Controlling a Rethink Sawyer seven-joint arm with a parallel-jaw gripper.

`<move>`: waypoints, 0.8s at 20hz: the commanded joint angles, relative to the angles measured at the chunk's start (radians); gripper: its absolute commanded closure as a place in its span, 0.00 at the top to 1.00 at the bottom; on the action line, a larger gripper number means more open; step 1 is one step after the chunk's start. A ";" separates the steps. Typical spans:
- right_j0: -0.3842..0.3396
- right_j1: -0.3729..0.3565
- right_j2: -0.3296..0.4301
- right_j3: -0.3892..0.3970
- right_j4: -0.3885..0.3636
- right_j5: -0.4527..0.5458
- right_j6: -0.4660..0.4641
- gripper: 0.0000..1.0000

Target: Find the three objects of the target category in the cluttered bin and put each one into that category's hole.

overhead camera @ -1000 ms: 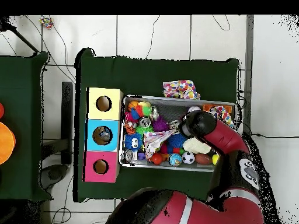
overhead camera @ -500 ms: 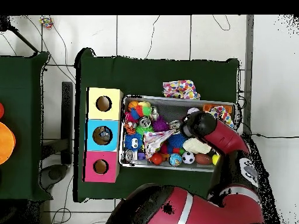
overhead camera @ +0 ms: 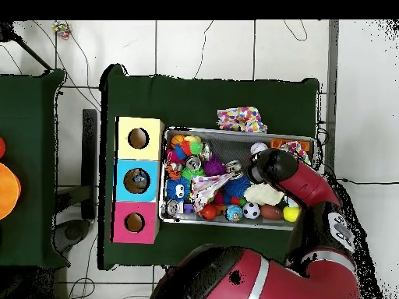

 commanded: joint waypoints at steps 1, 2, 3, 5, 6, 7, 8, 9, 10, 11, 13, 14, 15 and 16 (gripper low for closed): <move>-0.036 0.053 0.070 0.026 -0.003 -0.105 0.121 1.00; -0.038 0.052 0.071 0.030 -0.004 -0.106 0.120 1.00; -0.036 0.052 0.069 0.031 -0.005 -0.104 0.119 1.00; -0.037 0.053 0.068 0.033 -0.008 -0.098 0.116 1.00; -0.036 0.054 0.066 0.032 -0.010 -0.093 0.114 1.00; -0.037 0.058 0.066 0.031 -0.011 -0.088 0.112 1.00; -0.038 0.059 0.065 0.032 -0.012 -0.086 0.110 1.00; -0.036 0.068 0.063 0.028 -0.013 -0.084 0.111 1.00; -0.036 0.069 0.062 0.028 -0.015 -0.081 0.109 1.00; -0.035 0.072 0.068 0.028 -0.013 -0.072 0.107 1.00; -0.032 0.069 0.074 0.032 -0.036 -0.092 0.079 0.00; -0.027 0.069 0.071 0.032 -0.039 -0.092 0.079 0.00; -0.022 0.069 0.068 0.033 -0.042 -0.091 0.078 0.00; -0.018 0.069 0.065 0.034 -0.045 -0.090 0.078 0.00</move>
